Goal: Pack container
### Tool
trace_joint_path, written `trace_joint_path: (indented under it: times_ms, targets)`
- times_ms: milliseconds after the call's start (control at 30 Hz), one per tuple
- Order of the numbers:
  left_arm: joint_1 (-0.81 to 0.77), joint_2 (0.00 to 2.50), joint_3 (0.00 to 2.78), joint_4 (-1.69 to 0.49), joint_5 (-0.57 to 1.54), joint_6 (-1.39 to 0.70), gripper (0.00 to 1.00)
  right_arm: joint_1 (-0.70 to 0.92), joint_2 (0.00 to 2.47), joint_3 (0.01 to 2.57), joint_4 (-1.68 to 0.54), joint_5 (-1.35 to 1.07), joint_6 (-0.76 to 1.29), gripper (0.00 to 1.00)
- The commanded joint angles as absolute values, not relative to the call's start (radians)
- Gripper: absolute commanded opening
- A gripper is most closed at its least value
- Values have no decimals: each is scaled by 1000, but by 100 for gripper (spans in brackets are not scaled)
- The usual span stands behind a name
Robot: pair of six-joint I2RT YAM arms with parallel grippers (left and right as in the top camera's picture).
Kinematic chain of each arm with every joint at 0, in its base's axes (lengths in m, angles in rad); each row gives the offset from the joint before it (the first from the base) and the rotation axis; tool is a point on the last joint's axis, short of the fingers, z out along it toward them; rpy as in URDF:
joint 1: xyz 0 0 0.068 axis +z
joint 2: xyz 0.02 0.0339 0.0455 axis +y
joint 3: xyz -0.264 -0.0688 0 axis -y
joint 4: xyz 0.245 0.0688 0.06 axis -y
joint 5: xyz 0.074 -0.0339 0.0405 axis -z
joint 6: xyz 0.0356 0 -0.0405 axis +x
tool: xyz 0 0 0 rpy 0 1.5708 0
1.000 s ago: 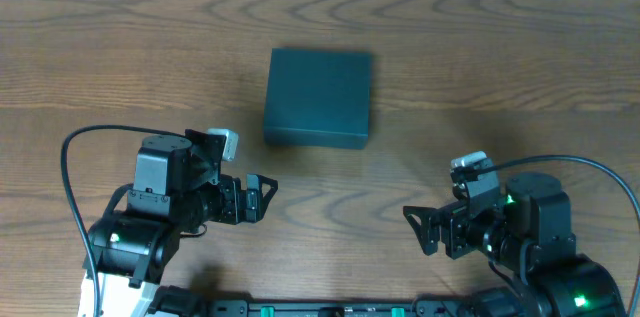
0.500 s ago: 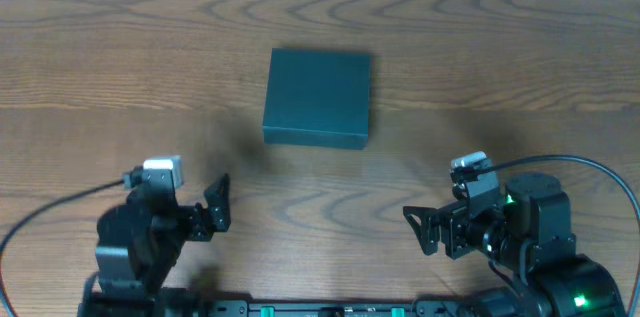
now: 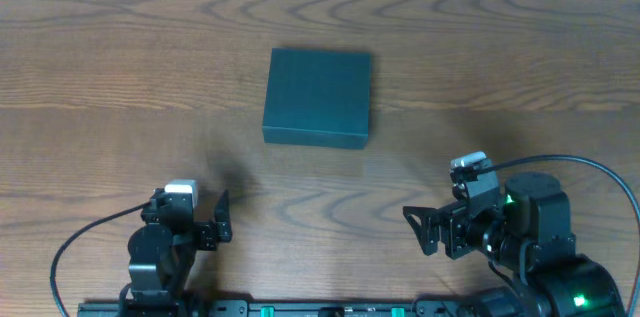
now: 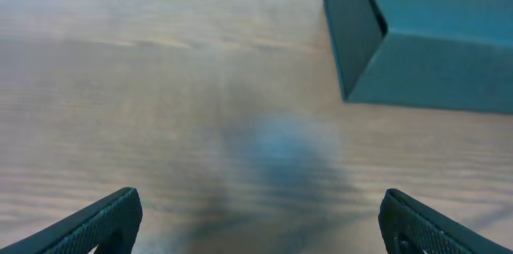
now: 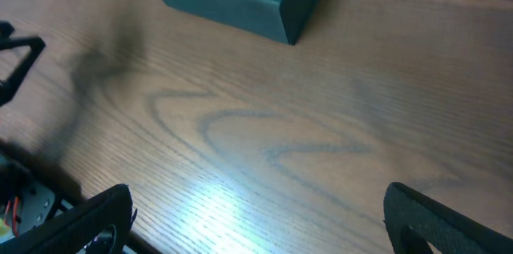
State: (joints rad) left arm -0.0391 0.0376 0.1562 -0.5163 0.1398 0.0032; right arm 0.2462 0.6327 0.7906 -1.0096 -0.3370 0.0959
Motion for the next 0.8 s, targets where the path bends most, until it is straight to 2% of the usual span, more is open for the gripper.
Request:
trace_joint_path:
  times_ms: [0, 767]
  targets:
    - [-33, 3, 141, -512, 116, 71, 96, 250, 630, 791, -1010, -340, 104, 99]
    - [-33, 4, 141, -513, 116, 94, 96, 250, 630, 791, -1010, -340, 104, 99]
